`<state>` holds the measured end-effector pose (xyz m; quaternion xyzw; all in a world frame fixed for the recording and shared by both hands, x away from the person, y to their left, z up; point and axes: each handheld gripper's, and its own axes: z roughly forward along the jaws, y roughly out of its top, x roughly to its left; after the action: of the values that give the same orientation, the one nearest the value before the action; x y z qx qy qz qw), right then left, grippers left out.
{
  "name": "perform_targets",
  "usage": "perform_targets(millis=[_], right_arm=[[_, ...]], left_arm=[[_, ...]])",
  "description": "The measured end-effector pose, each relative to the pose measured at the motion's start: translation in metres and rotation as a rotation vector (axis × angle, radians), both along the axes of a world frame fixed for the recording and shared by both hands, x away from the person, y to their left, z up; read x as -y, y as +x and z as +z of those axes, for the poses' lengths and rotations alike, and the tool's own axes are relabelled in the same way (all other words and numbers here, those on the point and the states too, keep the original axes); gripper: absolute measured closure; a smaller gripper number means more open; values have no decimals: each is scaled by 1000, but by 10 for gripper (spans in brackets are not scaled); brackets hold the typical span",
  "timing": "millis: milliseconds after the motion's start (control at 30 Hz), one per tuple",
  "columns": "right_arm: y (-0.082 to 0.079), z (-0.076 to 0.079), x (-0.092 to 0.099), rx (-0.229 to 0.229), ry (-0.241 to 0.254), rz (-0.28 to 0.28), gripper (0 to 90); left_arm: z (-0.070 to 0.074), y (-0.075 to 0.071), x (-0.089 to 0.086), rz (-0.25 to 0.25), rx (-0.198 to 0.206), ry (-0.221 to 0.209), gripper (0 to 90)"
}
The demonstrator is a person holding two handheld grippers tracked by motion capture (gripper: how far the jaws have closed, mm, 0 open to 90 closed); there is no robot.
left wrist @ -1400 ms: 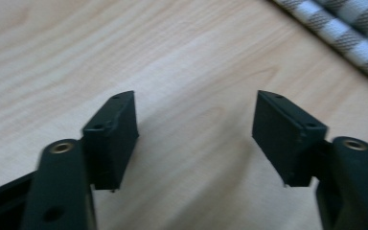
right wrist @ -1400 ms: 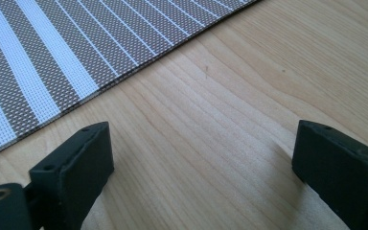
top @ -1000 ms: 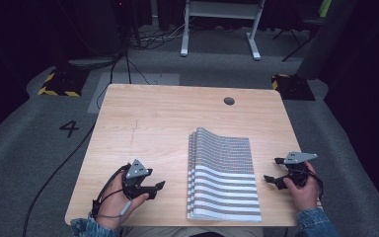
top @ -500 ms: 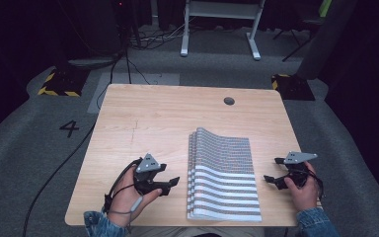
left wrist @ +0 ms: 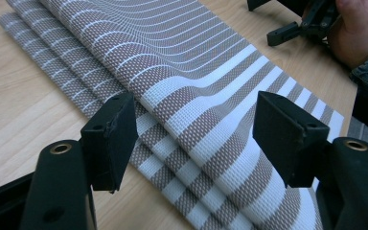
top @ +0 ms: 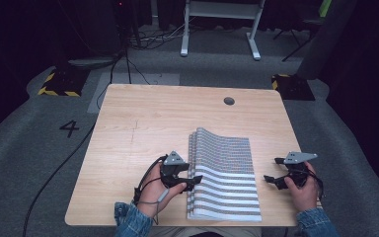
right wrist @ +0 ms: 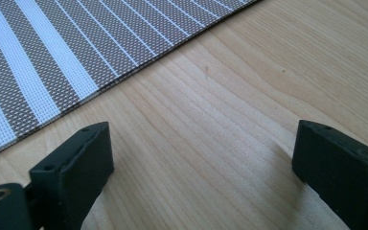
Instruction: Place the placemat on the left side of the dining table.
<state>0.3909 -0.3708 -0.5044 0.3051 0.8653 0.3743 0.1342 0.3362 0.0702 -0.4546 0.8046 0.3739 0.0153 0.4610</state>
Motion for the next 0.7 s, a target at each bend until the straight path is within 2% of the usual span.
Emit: perform_targets(millis=[167, 267, 333, 433, 600, 633, 700], right_arm=[[0, 0, 0, 0, 0, 1, 71], [0, 0, 0, 0, 0, 0, 71], [0, 0, 0, 0, 0, 0, 71], [0, 0, 0, 2, -1, 0, 70], [0, 0, -1, 1, -3, -9, 64], [0, 0, -1, 1, -3, -8, 63], [0, 0, -2, 1, -4, -8, 63]], left_arm=[[-12, 12, 5, 23, -49, -48, 328], [-18, 16, 8, 23, -68, -45, 327], [-23, 18, 13, 16, -84, -25, 325], [-27, 19, 16, 7, -85, 5, 298], [-28, 18, 19, -1, -86, 20, 279], [-28, 19, 20, -8, -74, 51, 279], [-28, 19, 23, -32, -66, 75, 269]])
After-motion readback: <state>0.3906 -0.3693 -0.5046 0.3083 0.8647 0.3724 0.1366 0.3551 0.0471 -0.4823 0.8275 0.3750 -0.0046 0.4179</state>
